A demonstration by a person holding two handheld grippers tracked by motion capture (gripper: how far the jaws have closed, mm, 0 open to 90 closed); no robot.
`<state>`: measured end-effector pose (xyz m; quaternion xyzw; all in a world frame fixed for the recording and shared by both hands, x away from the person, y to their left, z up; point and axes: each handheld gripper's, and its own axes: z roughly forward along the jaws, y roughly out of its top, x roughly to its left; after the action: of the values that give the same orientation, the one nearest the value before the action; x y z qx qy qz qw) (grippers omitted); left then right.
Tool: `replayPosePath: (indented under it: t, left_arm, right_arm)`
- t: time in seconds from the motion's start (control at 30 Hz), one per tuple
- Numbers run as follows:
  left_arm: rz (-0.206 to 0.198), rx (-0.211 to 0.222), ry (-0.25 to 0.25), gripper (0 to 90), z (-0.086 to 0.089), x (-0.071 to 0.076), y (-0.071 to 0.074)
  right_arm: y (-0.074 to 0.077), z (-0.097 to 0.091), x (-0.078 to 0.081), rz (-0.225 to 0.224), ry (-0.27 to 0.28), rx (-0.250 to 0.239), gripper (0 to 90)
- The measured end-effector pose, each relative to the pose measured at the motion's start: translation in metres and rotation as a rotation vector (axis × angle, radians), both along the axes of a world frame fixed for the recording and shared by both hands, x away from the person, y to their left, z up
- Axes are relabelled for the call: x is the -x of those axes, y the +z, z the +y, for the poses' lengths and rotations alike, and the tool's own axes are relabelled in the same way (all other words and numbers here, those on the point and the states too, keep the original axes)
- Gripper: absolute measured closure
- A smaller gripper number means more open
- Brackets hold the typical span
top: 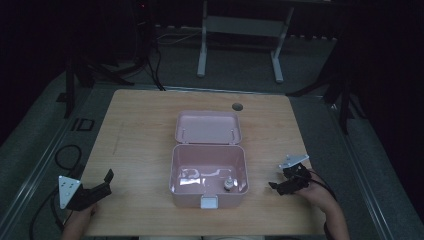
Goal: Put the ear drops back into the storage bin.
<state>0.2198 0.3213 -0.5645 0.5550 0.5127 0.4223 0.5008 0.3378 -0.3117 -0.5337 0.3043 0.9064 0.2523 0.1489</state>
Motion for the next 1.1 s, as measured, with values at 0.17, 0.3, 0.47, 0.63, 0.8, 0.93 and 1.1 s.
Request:
replayPosePath:
  t: [0.17, 0.3, 0.47, 0.63, 0.8, 0.93, 1.1]
  left_arm:
    - [0.000, 0.000, -0.001, 0.4, 0.000, 0.000, 0.000]
    - [0.000, 0.001, -0.001, 0.4, 0.000, 0.000, 0.000]
    - [0.000, 0.001, -0.002, 0.4, 0.000, 0.000, 0.000]
    - [-0.001, 0.000, -0.001, 0.4, 0.000, 0.000, 0.000]
    - [0.000, -0.001, -0.001, 0.4, 0.000, 0.000, 0.000]
    - [-0.001, -0.001, -0.002, 0.4, 0.000, 0.000, 0.000]
    - [-0.001, 0.000, -0.002, 0.4, 0.000, 0.000, 0.000]
  right_arm:
    - [-0.005, -0.001, 0.000, -0.050, -0.095, -0.024, 13.7]
    - [-0.008, -0.003, -0.001, -0.102, -0.193, -0.065, 13.7]
    - [-0.011, -0.005, 0.001, -0.165, -0.279, -0.097, 13.2]
    - [-0.013, -0.007, 0.002, -0.223, -0.365, -0.096, 12.4]
    - [-0.016, -0.006, 0.004, -0.286, -0.465, -0.066, 12.5]
    - [-0.018, -0.004, 0.005, -0.309, -0.500, -0.059, 12.5]
    - [-0.018, -0.008, 0.009, -0.368, -0.572, -0.112, 12.5]
